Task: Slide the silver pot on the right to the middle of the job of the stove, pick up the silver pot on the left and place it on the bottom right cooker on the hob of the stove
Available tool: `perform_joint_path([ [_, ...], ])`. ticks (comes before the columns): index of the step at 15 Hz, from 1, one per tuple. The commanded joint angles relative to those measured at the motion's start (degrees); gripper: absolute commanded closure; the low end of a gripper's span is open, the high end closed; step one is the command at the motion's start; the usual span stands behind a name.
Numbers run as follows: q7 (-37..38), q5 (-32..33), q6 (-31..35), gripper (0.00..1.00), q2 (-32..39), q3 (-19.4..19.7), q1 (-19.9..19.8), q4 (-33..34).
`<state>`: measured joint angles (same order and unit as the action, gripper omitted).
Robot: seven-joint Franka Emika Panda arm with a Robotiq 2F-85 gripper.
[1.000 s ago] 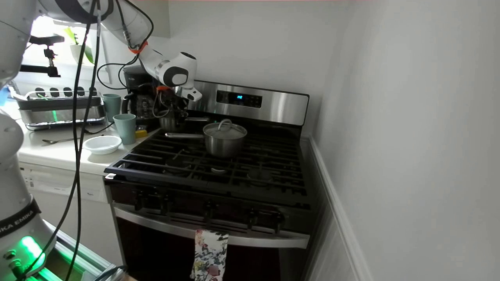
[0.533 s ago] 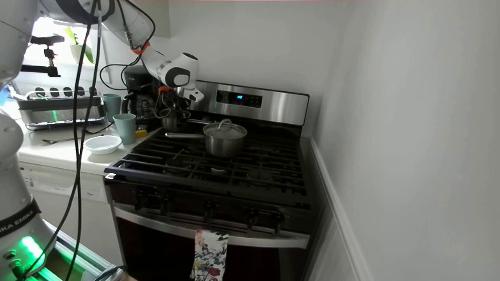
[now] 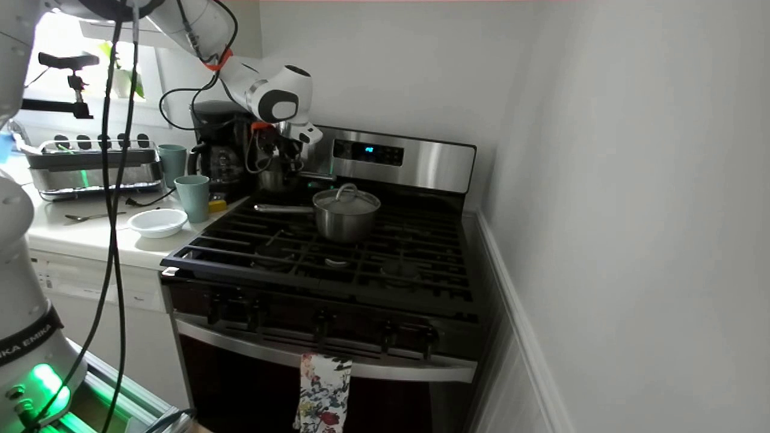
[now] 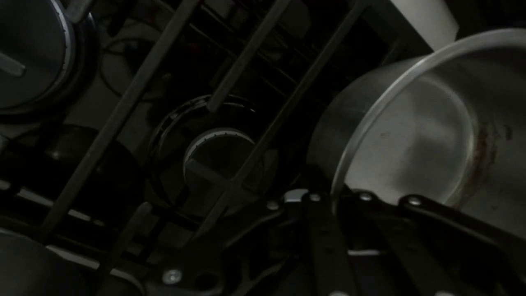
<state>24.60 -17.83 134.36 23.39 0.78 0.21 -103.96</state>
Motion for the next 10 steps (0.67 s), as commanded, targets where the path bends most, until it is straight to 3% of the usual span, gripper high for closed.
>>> perform_joint_path([
  [1,-0.7,0.4,1.4,0.99,-6.7,1.0,-0.2,-4.3],
  [10,1.6,6.4,0.4,0.99,-22.6,6.5,-3.0,-15.9],
])
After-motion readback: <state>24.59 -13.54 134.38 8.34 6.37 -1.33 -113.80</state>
